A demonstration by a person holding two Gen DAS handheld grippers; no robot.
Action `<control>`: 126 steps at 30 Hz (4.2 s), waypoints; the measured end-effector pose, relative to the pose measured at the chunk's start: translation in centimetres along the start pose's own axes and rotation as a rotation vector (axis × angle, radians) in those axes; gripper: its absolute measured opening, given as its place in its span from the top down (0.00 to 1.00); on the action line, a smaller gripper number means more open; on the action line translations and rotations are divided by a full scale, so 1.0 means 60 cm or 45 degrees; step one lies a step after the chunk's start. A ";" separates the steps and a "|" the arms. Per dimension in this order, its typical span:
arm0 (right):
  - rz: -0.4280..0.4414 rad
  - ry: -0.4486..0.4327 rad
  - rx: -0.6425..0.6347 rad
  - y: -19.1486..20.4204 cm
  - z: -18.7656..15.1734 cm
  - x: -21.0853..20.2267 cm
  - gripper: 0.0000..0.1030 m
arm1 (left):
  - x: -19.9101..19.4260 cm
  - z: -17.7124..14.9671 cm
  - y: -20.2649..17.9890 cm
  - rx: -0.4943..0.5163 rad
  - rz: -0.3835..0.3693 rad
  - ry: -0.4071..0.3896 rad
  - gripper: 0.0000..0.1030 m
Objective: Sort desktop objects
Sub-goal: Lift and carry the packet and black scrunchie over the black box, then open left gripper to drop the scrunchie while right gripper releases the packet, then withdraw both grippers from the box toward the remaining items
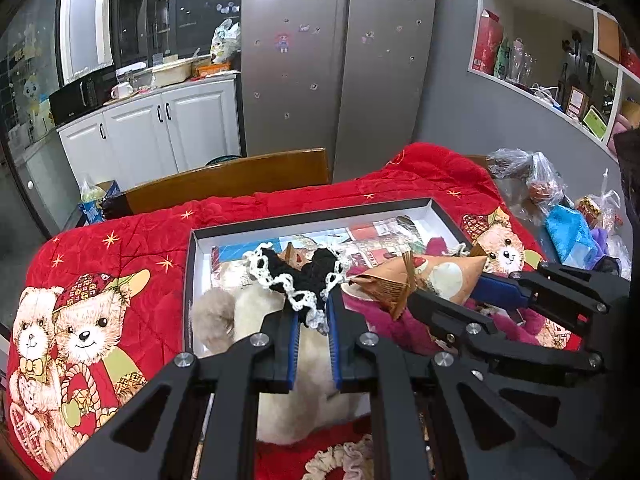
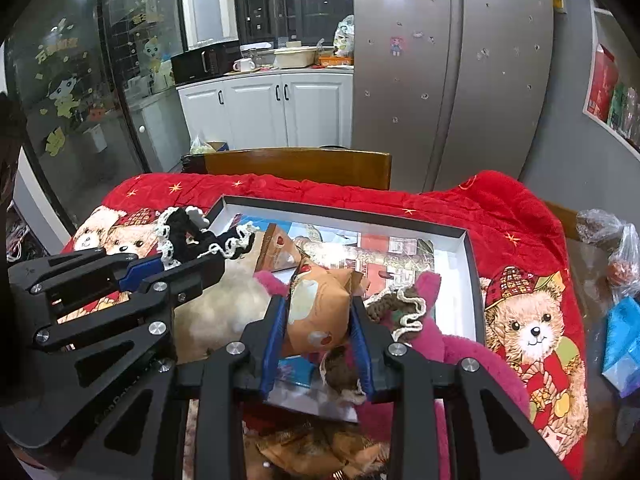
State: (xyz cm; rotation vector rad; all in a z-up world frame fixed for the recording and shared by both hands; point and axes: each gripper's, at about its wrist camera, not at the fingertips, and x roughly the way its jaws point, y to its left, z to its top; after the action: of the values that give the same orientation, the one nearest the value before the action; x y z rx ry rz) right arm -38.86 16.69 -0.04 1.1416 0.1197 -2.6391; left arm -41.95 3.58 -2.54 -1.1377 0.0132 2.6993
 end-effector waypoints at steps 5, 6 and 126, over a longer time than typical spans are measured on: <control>0.000 0.005 0.012 -0.002 0.005 0.008 0.69 | 0.011 0.004 0.008 -0.003 0.012 0.015 0.87; -0.002 0.006 0.013 -0.002 0.007 0.009 0.69 | 0.014 0.006 0.011 -0.007 0.013 0.019 0.87; -0.170 -0.095 0.221 -0.022 -0.333 -0.276 0.24 | -0.232 -0.330 -0.060 -0.053 0.006 0.102 0.08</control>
State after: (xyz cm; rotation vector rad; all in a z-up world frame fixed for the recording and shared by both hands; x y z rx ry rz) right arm -14.28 24.92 -1.75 1.1216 -0.0509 -2.8541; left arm -17.81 2.69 -6.31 -1.2586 -0.0278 2.6683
